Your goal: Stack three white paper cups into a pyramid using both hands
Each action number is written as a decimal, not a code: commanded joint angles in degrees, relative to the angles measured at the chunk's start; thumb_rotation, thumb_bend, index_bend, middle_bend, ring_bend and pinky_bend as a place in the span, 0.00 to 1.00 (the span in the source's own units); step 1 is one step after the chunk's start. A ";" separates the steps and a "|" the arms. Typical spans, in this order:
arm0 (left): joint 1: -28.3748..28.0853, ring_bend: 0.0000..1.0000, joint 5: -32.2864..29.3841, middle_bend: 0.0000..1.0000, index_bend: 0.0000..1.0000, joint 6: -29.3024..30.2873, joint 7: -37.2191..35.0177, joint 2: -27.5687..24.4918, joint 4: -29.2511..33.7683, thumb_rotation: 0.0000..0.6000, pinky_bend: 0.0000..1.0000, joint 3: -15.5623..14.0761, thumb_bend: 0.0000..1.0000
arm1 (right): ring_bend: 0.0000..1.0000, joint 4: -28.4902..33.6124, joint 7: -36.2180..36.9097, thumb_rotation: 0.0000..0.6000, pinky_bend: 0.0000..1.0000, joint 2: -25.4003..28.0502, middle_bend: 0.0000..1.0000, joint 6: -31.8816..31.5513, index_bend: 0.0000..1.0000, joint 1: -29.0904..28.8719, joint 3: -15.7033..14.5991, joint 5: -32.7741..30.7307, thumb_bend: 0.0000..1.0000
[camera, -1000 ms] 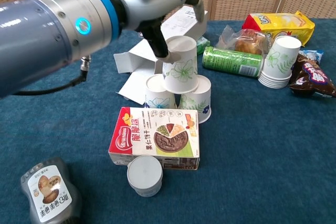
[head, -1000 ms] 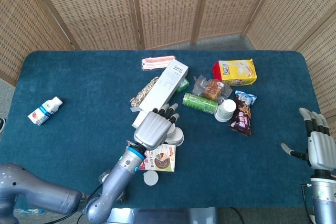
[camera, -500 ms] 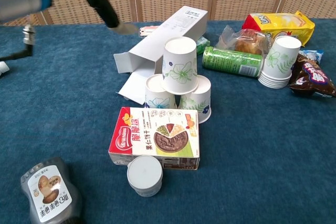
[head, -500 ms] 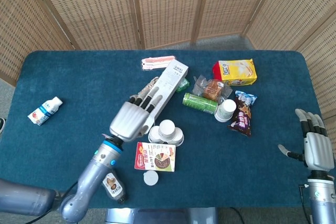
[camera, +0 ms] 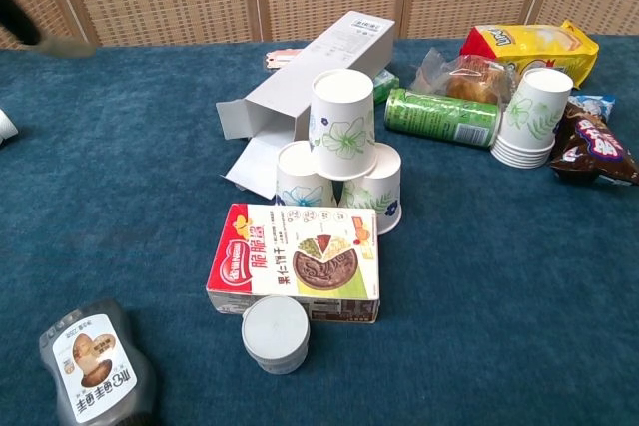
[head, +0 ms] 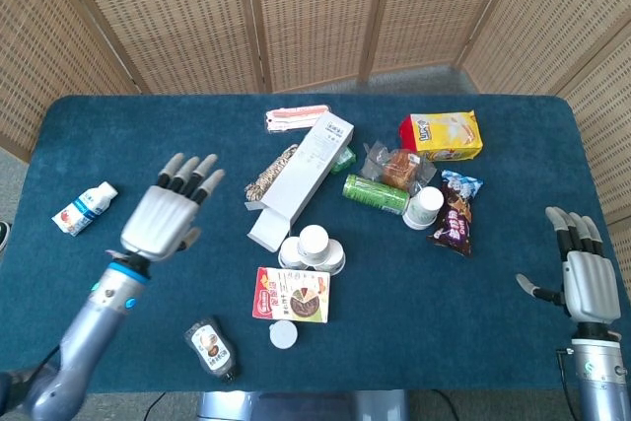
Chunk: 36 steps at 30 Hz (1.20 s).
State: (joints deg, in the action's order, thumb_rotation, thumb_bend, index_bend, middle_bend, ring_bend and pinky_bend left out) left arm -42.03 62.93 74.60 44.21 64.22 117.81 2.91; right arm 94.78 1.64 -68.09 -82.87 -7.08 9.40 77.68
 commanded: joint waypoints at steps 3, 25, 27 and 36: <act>7.80 0.00 10.15 0.00 0.00 3.67 -7.67 -7.73 0.45 1.00 0.00 -6.31 0.32 | 0.00 0.07 -0.43 1.00 0.00 -0.11 0.00 0.00 0.03 -0.05 -0.11 0.13 0.08; 30.46 0.00 27.62 0.00 0.00 18.67 -28.15 -7.91 -13.65 1.00 0.00 -14.15 0.32 | 0.00 1.82 -3.65 1.00 0.00 -0.10 0.00 -1.22 0.05 0.07 -1.14 2.40 0.08; 31.95 0.00 28.20 0.00 0.00 19.73 -29.72 -7.25 -15.14 1.00 0.00 -14.05 0.32 | 0.00 1.87 -4.60 1.00 0.00 0.00 0.00 -1.65 0.05 0.16 -1.17 2.64 0.08; 36.04 0.00 28.06 0.00 0.00 20.68 -36.66 -6.13 -19.83 1.00 0.00 -13.13 0.32 | 0.00 2.72 -7.95 1.00 0.00 -0.37 0.00 -3.69 0.05 0.60 -1.09 3.44 0.08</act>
